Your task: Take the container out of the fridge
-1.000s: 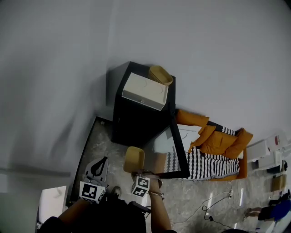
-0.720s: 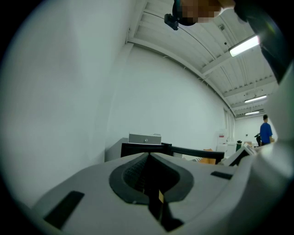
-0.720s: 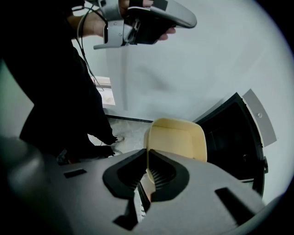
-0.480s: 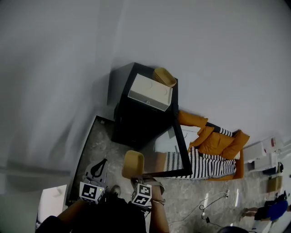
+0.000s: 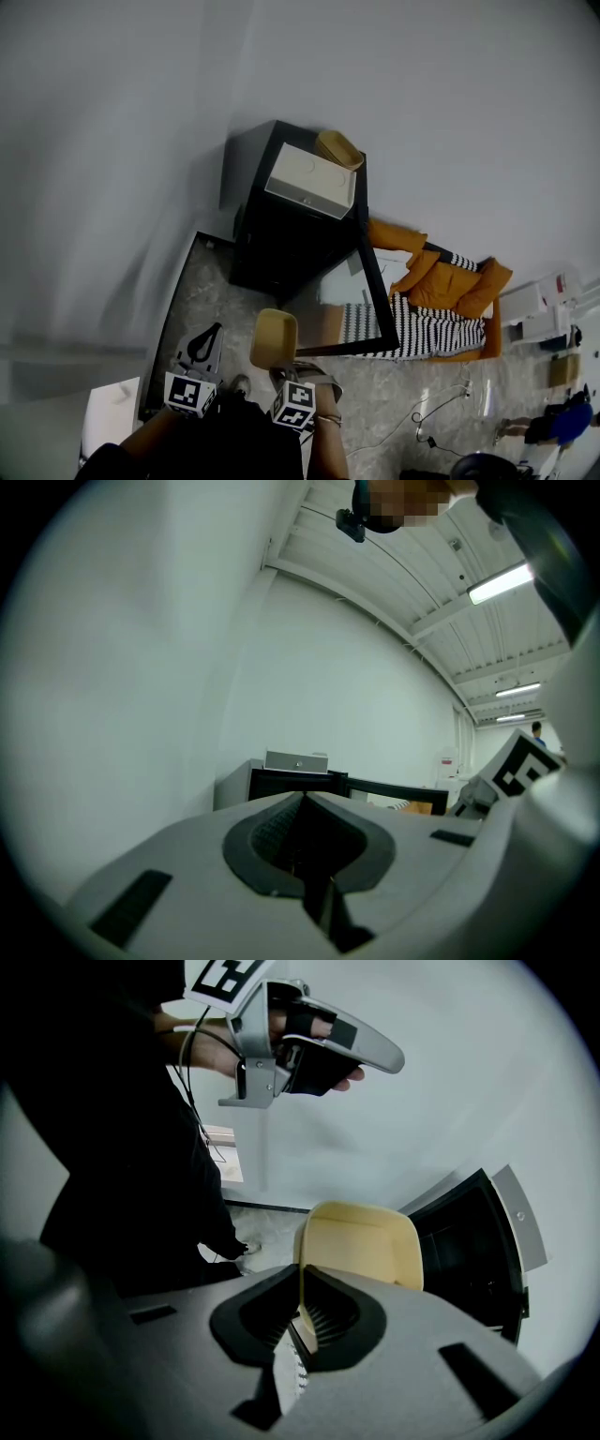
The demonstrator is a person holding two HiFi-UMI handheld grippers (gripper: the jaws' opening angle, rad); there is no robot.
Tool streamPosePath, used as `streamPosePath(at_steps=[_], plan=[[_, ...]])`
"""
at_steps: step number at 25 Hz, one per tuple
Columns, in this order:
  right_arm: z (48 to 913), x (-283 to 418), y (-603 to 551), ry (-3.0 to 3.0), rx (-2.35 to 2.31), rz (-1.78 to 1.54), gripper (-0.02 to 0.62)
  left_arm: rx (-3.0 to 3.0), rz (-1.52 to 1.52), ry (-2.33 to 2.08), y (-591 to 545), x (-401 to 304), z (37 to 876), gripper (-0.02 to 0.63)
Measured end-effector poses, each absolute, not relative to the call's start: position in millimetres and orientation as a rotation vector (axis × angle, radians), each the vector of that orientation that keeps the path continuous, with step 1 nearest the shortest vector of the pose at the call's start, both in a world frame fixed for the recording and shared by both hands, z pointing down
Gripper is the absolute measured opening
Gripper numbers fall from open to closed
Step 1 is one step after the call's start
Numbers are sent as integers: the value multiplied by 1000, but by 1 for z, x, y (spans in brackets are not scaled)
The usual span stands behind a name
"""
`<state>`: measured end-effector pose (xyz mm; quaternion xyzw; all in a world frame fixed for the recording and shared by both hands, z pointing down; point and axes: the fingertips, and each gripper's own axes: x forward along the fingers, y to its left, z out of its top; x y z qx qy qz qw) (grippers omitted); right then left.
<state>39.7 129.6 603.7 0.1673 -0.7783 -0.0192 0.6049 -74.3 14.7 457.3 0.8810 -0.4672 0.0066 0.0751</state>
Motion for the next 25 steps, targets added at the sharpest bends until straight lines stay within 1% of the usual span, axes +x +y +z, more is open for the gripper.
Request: streamPosePath(at_steps=[25], plan=[[605,44,132,-1778,371,-41,11,2646,18,-1400,11,-72,458,5]])
